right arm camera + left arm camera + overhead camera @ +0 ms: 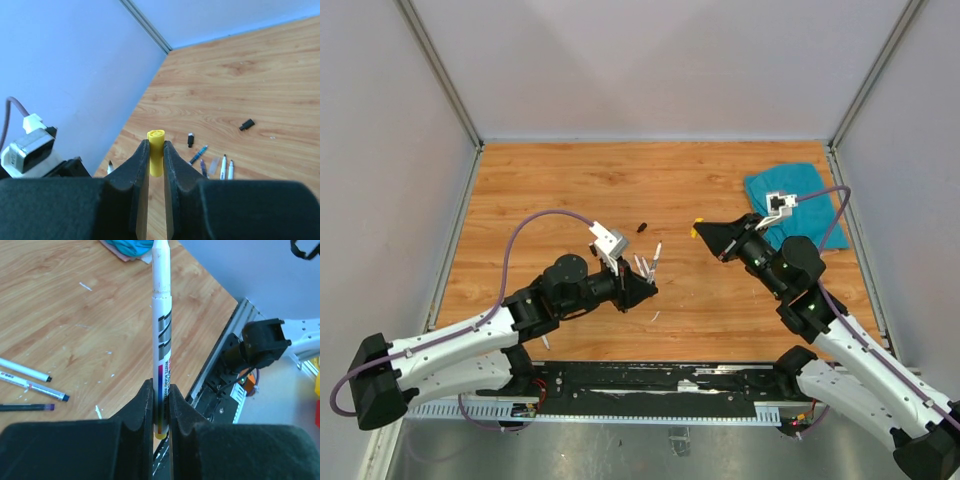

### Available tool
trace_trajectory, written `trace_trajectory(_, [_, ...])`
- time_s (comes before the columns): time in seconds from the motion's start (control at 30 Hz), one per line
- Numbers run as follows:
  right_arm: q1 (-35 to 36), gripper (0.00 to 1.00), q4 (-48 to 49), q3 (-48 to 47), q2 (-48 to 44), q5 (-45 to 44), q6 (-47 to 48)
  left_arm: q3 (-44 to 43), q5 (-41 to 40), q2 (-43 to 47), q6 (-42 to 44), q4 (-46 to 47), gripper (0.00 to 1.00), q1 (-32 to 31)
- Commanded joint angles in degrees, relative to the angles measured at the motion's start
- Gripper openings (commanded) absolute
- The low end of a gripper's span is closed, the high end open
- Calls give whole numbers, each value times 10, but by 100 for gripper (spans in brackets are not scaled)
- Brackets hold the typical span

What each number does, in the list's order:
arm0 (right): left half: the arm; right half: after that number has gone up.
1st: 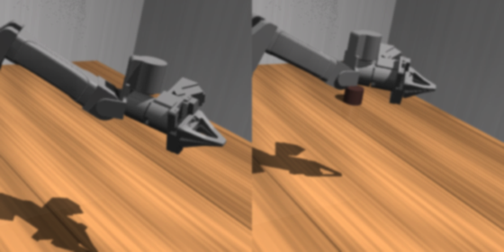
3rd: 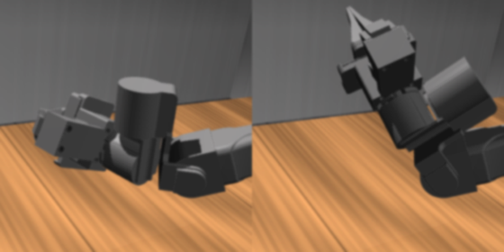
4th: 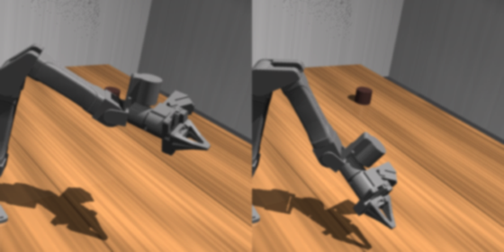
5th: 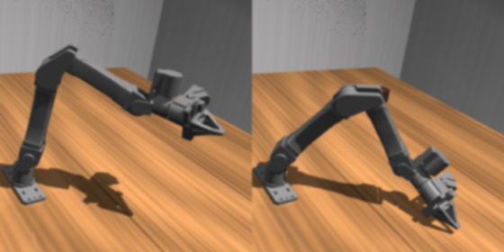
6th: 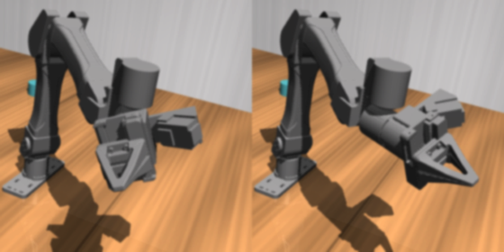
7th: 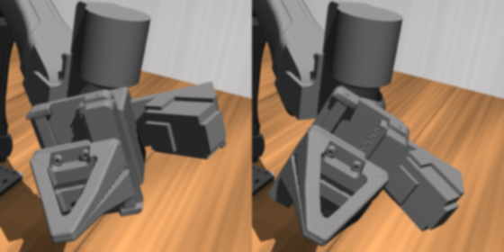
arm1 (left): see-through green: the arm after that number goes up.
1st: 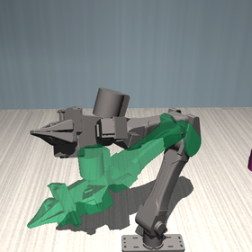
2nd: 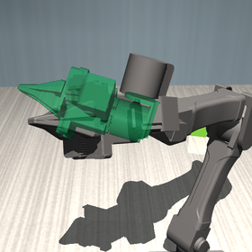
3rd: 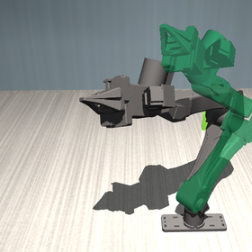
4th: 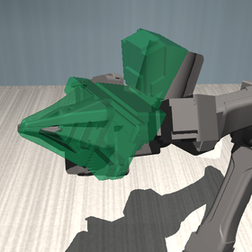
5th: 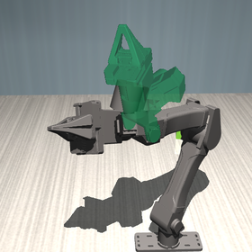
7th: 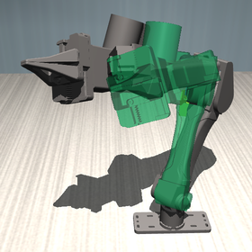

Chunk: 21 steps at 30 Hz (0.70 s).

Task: Insert the pens into the pen caps
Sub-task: Pick up the pen cap from the center of the board.

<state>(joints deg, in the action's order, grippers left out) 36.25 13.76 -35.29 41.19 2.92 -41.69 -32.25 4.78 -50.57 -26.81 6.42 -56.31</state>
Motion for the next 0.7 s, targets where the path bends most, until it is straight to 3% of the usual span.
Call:
trace_trajectory(0.0, [-8,1,76,-16,1,26,-13,-14,33,-14,31,59,0,-21])
trace_trajectory(0.67, [-8,1,168,-17,57,144,-68,-28,26,-23,46,48,1,-41])
